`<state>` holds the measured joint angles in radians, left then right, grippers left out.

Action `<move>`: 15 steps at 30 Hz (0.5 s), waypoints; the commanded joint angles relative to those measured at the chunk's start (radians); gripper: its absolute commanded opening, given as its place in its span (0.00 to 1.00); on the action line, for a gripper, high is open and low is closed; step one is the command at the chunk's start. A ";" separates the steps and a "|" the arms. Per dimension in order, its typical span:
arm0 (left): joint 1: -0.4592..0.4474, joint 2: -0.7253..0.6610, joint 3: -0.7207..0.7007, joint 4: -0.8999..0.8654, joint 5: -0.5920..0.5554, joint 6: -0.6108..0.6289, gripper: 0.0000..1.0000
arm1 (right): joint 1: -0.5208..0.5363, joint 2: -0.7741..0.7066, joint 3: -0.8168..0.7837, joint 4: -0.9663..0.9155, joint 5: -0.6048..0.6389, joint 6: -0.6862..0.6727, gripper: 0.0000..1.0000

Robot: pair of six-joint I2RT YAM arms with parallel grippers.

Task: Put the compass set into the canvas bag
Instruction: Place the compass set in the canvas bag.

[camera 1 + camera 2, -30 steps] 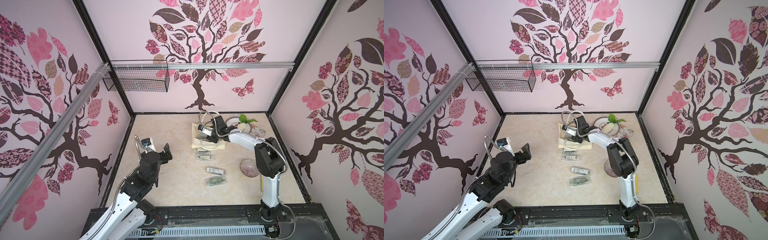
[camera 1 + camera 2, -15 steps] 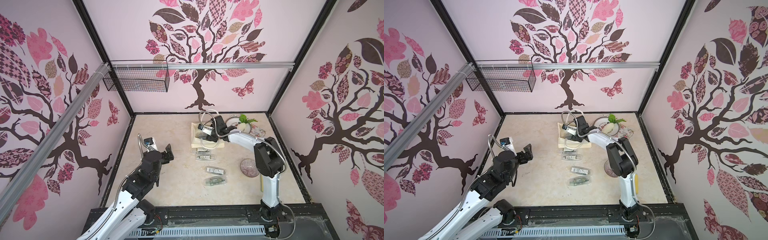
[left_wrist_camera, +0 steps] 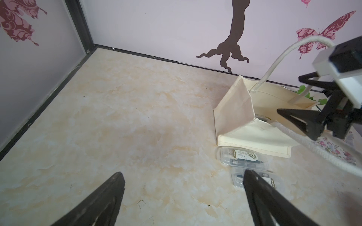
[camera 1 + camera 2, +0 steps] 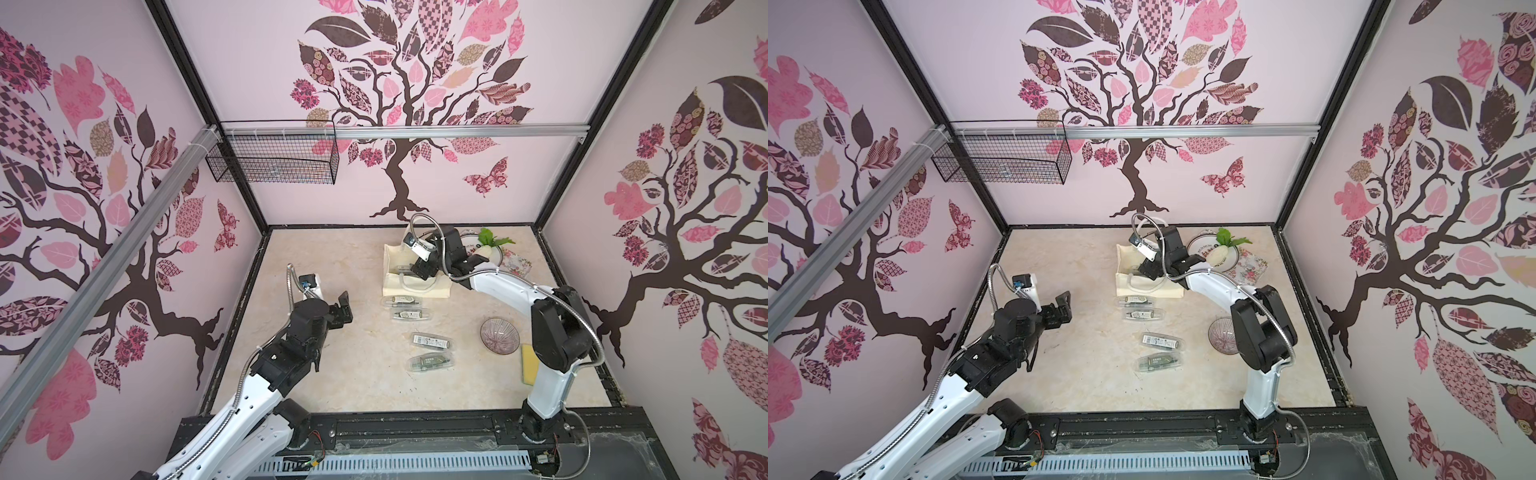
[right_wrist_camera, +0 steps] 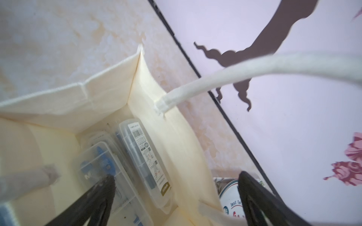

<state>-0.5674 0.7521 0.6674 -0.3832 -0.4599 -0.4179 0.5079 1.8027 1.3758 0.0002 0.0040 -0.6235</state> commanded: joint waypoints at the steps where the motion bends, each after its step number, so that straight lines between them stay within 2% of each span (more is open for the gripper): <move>1: 0.003 0.009 0.048 0.022 0.017 0.020 0.97 | -0.003 -0.121 -0.003 0.090 -0.012 0.116 1.00; 4: 0.003 0.023 0.053 0.035 0.062 0.067 0.97 | -0.002 -0.186 -0.042 0.146 0.001 0.202 1.00; 8: 0.003 0.063 0.075 0.030 0.118 0.123 0.97 | -0.003 -0.297 -0.170 0.285 0.048 0.319 1.00; 13: -0.001 0.165 0.142 -0.024 0.207 0.154 0.97 | -0.002 -0.416 -0.317 0.338 0.059 0.451 1.00; 15: -0.008 0.209 0.158 -0.028 0.243 0.162 0.97 | -0.002 -0.465 -0.371 0.338 0.106 0.533 1.00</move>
<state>-0.5690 0.9222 0.7624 -0.3935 -0.2935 -0.2920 0.5079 1.4147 1.0447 0.2909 0.0566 -0.2333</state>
